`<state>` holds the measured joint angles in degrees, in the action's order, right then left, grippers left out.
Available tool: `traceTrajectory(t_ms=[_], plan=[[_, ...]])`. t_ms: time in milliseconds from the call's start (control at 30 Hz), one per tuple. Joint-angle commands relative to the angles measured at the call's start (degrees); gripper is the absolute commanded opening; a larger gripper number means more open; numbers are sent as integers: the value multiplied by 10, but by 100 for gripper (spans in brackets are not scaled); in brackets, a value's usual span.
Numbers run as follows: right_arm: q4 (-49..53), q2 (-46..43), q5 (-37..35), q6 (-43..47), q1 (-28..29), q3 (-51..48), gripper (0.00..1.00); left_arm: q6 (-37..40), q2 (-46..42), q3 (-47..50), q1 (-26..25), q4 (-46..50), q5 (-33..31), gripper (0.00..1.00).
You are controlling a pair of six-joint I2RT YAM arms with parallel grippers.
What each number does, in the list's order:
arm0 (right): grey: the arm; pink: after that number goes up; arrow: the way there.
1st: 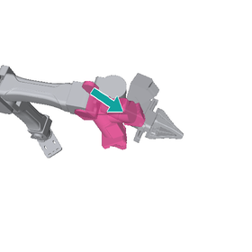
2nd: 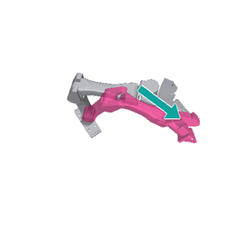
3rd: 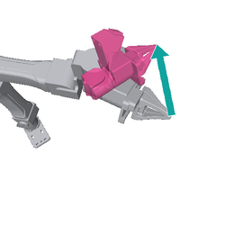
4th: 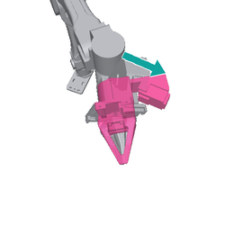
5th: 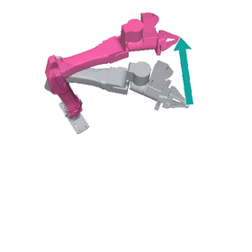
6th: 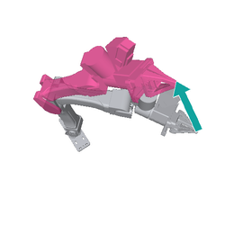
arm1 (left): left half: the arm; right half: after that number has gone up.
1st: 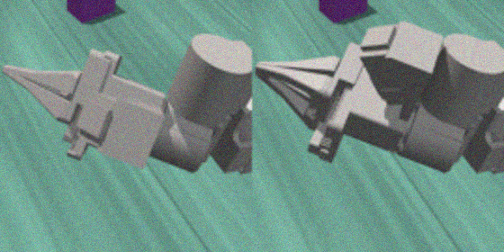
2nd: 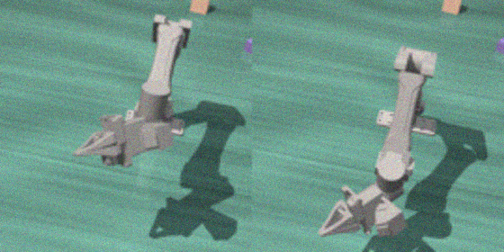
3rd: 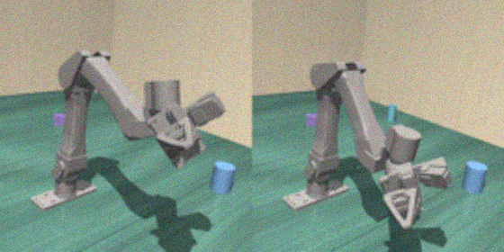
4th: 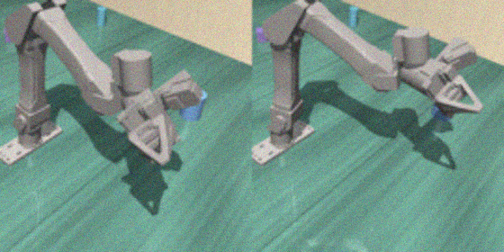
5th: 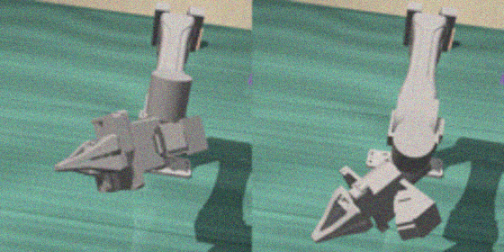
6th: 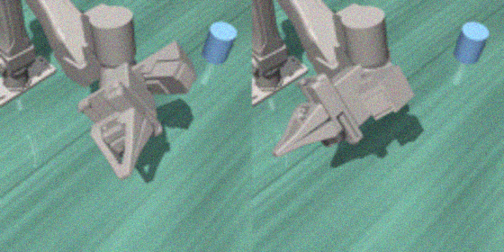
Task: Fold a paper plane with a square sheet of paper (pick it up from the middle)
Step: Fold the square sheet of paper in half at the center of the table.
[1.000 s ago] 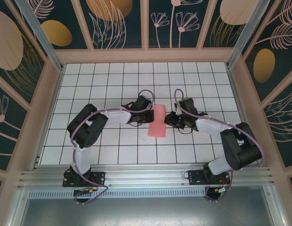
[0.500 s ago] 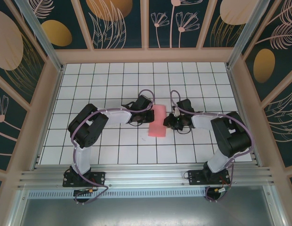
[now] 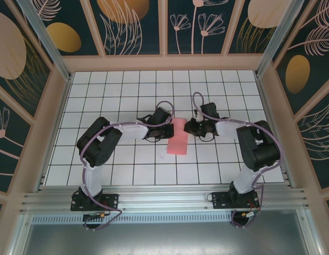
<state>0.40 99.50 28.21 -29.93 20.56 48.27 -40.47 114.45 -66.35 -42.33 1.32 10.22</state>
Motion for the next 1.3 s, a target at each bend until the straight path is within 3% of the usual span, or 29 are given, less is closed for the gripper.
traceTrajectory(t_ms=[0, 133, 400, 900, 1267], plan=[[-8, 30, 4, 12, -8, -4, 19, 13, 38, 10, -3, 61, -3, 2], [13, 43, -28, 9, -9, 2, 19, 15, 37, 10, -3, 64, -6, 2], [40, -12, 0, 20, -8, 50, 20, 16, 38, 11, -3, 65, -9, 2], [25, 91, -28, 15, -12, 60, 19, 18, 38, 13, -3, 66, -8, 1], [55, 55, 5, 33, -21, 121, 19, 18, 36, 17, -3, 66, -9, 1]])
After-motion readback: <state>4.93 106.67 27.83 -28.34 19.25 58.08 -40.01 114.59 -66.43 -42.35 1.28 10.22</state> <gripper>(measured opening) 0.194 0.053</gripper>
